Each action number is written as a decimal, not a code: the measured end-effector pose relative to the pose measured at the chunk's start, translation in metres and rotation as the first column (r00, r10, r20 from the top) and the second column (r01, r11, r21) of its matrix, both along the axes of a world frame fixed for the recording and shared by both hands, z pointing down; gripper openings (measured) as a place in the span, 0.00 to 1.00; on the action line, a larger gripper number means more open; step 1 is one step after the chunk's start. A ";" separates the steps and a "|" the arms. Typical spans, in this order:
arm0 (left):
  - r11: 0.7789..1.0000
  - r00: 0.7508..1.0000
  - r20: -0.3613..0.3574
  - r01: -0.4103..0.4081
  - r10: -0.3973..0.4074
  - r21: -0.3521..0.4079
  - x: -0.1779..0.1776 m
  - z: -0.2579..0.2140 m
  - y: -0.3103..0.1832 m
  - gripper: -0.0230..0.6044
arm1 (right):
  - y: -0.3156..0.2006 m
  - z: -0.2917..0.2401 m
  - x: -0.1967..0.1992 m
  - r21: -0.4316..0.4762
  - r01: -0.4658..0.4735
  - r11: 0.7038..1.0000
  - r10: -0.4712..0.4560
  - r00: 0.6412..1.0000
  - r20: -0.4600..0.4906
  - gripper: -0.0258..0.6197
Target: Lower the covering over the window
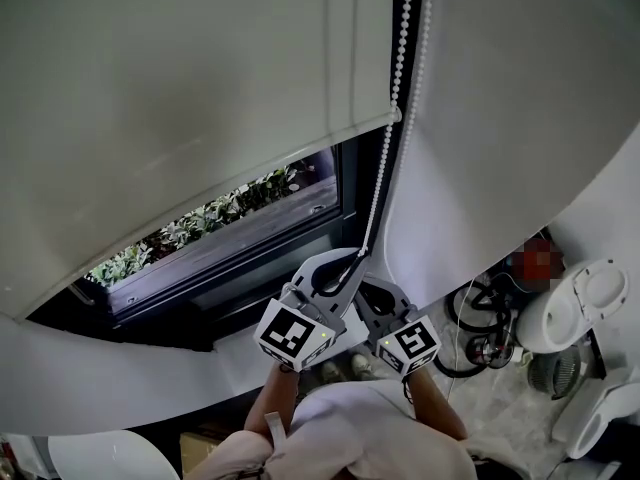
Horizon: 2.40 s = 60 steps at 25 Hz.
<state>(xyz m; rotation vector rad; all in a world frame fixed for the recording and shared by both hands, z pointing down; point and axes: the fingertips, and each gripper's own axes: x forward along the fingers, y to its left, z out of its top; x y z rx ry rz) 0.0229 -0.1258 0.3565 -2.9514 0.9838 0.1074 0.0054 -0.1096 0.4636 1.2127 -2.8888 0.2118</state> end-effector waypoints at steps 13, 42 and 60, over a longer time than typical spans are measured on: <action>0.985 1.000 0.004 0.029 -0.029 -0.172 -0.004 0.078 0.001 0.06 | 0.005 0.076 -0.005 -0.164 0.007 0.986 -0.023 0.995 -0.098 0.04; 0.944 0.992 0.123 0.044 -0.003 -0.328 -0.011 0.195 0.028 0.06 | 0.020 -0.017 0.037 0.023 -0.024 0.999 0.028 0.982 -0.184 0.19; 0.947 0.990 0.140 0.036 0.010 -0.319 -0.012 0.201 0.049 0.07 | -0.009 -0.201 0.001 0.406 0.039 0.913 -0.037 0.999 -0.011 0.11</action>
